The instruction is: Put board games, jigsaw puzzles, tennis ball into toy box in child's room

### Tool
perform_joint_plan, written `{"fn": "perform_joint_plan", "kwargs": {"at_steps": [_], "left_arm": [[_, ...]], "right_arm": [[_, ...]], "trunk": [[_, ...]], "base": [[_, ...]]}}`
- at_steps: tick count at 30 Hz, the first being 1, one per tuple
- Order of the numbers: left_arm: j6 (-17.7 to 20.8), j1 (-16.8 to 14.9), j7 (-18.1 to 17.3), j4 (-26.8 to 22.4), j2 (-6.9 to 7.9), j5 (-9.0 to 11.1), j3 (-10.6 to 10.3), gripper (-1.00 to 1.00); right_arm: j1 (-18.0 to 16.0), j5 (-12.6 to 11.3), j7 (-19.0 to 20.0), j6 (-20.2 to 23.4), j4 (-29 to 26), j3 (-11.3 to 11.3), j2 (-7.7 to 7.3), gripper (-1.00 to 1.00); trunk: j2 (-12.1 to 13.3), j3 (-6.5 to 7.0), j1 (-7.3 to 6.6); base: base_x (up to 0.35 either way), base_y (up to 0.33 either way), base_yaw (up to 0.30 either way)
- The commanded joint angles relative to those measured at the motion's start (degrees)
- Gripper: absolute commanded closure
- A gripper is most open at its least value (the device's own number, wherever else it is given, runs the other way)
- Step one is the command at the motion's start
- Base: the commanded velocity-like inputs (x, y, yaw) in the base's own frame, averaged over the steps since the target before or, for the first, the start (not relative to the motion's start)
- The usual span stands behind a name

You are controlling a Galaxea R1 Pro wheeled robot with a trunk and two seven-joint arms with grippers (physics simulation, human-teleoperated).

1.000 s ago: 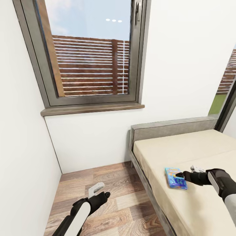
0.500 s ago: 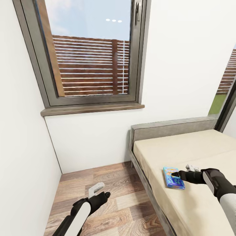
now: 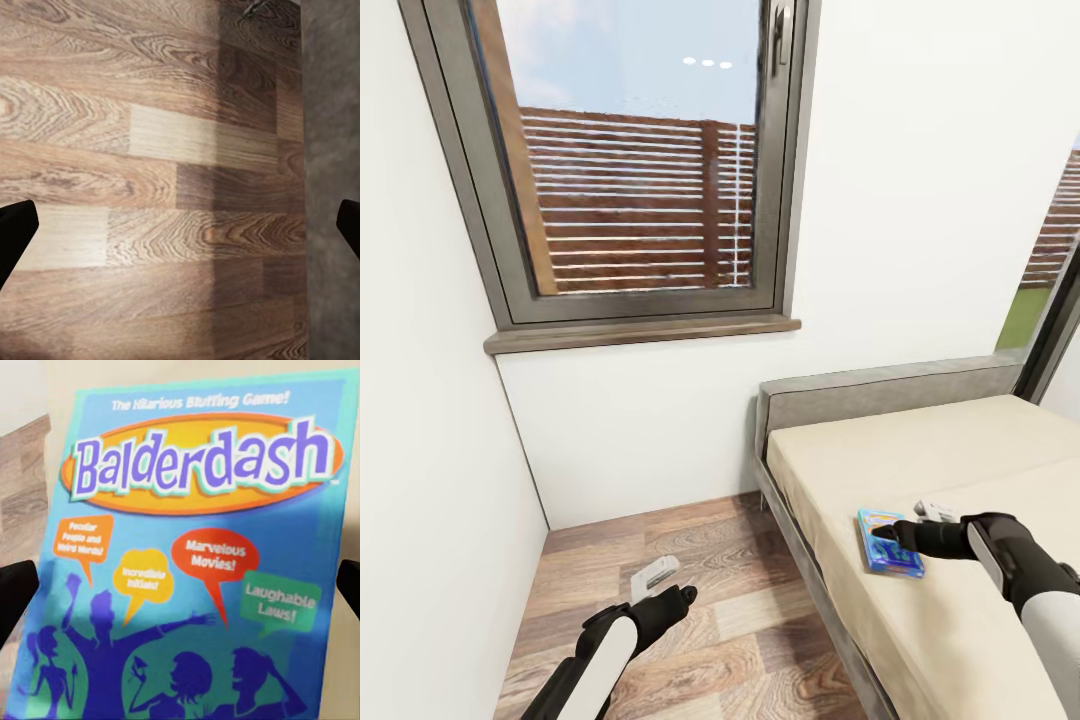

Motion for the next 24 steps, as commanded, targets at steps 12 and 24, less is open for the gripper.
{"fn": "perform_joint_plan", "kwargs": {"at_steps": [12,24], "left_arm": [[-0.4,0.0,0.6,-0.1,0.00,0.5,-0.1,-1.00],[-0.4,0.0,0.5,0.3,-0.01,0.7,-0.1,-1.00]], "right_arm": [[0.1,-0.6,0.9,0.9,3.1,3.1,0.12,-1.00],[0.1,-0.7,0.9,0.9,2.9,3.2,0.10,-1.00]], "trunk": [[0.0,-0.07,0.00],[0.0,-0.07,0.00]], "base": [[0.000,0.000,0.000],[0.000,0.000,0.000]]}}
